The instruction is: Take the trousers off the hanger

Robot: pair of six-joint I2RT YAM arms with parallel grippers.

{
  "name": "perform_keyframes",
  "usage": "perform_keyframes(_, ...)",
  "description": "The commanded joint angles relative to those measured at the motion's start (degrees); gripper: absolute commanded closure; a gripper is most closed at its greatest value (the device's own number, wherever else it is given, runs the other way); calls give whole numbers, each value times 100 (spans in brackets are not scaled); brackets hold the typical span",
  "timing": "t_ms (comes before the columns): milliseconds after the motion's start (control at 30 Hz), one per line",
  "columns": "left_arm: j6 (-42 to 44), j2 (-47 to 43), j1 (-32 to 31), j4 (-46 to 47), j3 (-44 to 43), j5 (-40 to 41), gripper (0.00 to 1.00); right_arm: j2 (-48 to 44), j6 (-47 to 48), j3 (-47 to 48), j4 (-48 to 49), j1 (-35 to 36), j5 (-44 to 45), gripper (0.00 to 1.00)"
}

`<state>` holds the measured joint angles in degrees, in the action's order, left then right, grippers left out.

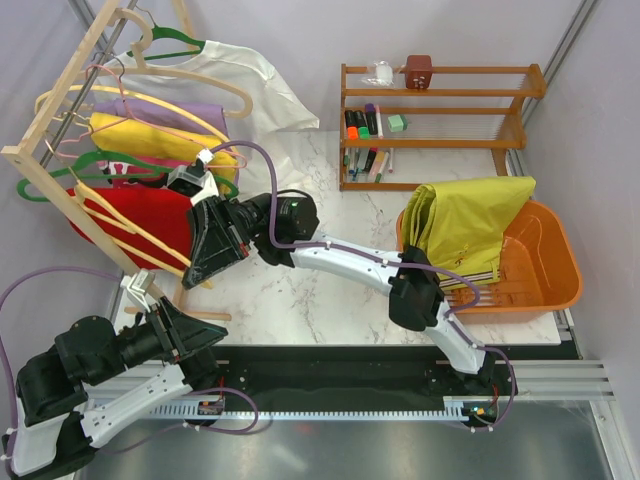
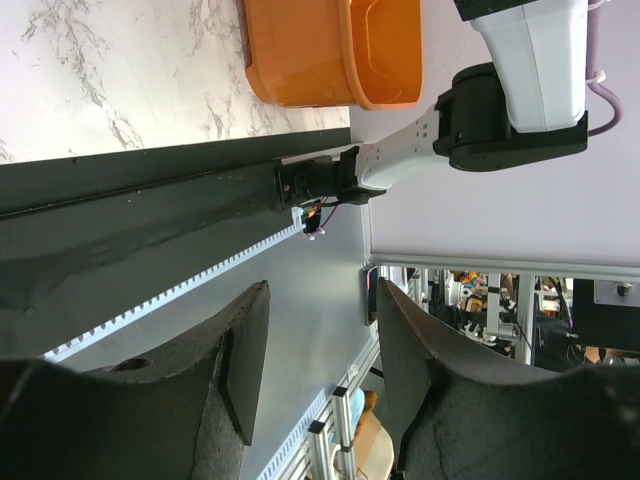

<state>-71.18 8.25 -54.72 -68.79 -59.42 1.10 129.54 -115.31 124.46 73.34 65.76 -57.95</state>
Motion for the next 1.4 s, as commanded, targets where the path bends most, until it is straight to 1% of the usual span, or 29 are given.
perform_keyframes(0, -177, 107, 23, 138, -61, -66, 46, 159, -1398, 377, 1763, 34, 188, 100)
perform_keyframes(300, -168, 142, 31, 138, -70, -66, 46, 353, -1372, 297, 1763, 16, 197, 100)
perform_keyframes(500, -177, 124, 23, 138, -52, -66, 46, 704, -1424, 956, 1719, -19, 153, 100)
perform_keyframes(600, -177, 142, 23, 147, -44, -84, 46, 819, -1538, 1150, 1929, -71, 284, 100)
perform_keyframes(733, -195, 203, 23, 156, -26, -84, 46, 889, -1574, 1334, 1982, -81, 302, 100)
perform_keyframes(800, -169, 256, 23, 191, -17, -84, 46, 916, -1469, 1335, 1843, -81, 232, 100)
perform_keyframes(833, -160, 291, 23, 208, -17, -84, 46, 898, -1381, 1274, 1720, -81, 49, 100)
perform_keyframes(867, -116, 317, 23, 252, -17, -223, 46, 828, -1215, 1212, 1423, -72, -48, 100)
perform_keyframes(900, -90, 344, 23, 287, -26, -251, 46, 802, -1083, 1194, 1368, -63, -75, 100)
perform_keyframes(1067, 51, 414, 23, 428, -52, -347, 46, 810, -1003, 1361, 1253, -37, -58, 100)
perform_keyframes(1133, 60, 388, 23, 525, -52, -374, 46, 801, -750, 1422, 982, -19, -111, 100)
perform_keyframes(1200, 139, 318, 23, 656, -52, -435, 46, 583, -511, 1274, 743, -10, -207, 100)
perform_keyframes(1233, 183, 309, 23, 787, -61, -453, 46, 434, -415, 847, 734, -10, -208, 100)
perform_keyframes(1300, 315, 291, 23, 885, -131, -541, 46, -181, 24, 257, 612, -19, -286, 100)
perform_keyframes(1333, 358, 309, 23, 929, -166, -558, 46, -374, 200, -251, 542, -19, -321, 100)
perform_keyframes(1367, 446, 317, 23, 955, -201, -593, 46, -742, 410, -447, 410, -19, -365, 100)
